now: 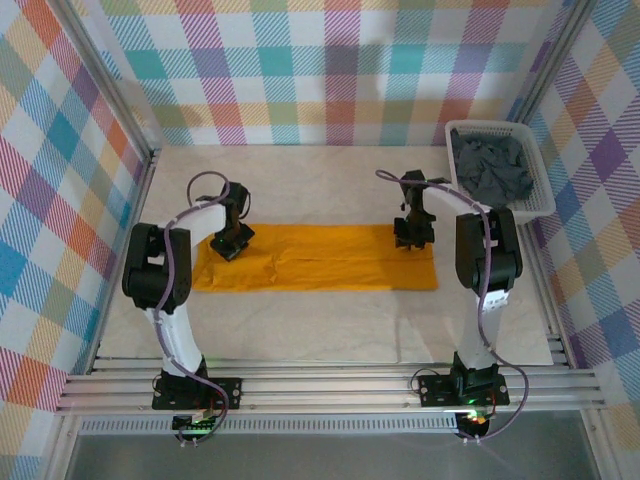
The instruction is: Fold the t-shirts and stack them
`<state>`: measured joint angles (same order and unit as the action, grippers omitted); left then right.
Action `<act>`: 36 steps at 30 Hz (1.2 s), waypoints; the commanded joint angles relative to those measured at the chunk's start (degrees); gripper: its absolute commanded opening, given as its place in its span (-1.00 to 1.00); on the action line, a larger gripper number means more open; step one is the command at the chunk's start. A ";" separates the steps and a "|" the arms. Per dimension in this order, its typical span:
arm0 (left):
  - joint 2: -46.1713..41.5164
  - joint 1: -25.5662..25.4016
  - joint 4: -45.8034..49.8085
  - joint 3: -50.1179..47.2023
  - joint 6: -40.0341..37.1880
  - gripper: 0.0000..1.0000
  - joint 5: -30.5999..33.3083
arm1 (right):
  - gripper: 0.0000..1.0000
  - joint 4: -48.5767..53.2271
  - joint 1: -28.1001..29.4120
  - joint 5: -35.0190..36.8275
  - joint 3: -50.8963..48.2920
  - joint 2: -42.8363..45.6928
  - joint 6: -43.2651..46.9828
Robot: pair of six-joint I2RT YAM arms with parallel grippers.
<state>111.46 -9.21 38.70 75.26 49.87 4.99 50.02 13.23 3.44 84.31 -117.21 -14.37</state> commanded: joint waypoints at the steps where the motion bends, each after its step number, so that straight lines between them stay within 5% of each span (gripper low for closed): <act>1: 7.60 1.13 0.68 5.94 -4.03 -0.85 -1.22 | -0.43 6.30 1.23 0.16 -3.03 1.76 -2.53; 8: 23.81 -1.08 -0.18 30.51 -7.75 -0.83 -8.78 | -0.39 5.32 8.29 -5.25 -15.50 9.56 -11.09; 16: 43.65 -9.93 -4.78 64.88 -8.18 -0.76 -16.74 | -0.36 -0.85 23.86 -15.66 -24.10 16.02 -24.12; 21: 51.54 -13.12 -14.83 73.86 -2.30 -0.69 -21.30 | -0.32 -12.14 27.61 -27.46 -25.16 13.06 -32.16; 25: 55.43 -14.76 -20.19 81.91 0.20 -0.44 -22.63 | -0.23 -19.61 27.69 -33.30 -23.40 10.87 -34.86; 29: 53.57 -14.96 -18.46 85.95 0.85 -0.15 -20.48 | -0.16 -14.53 27.48 -31.09 -19.95 12.51 -33.25; 36: 38.25 -14.44 -5.78 85.49 -6.04 -0.01 -15.28 | 0.02 -8.04 24.97 -26.24 -25.36 28.18 -34.78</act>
<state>162.60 -24.43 26.13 159.02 47.81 -13.34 37.82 39.20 -24.67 60.71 -96.49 -47.79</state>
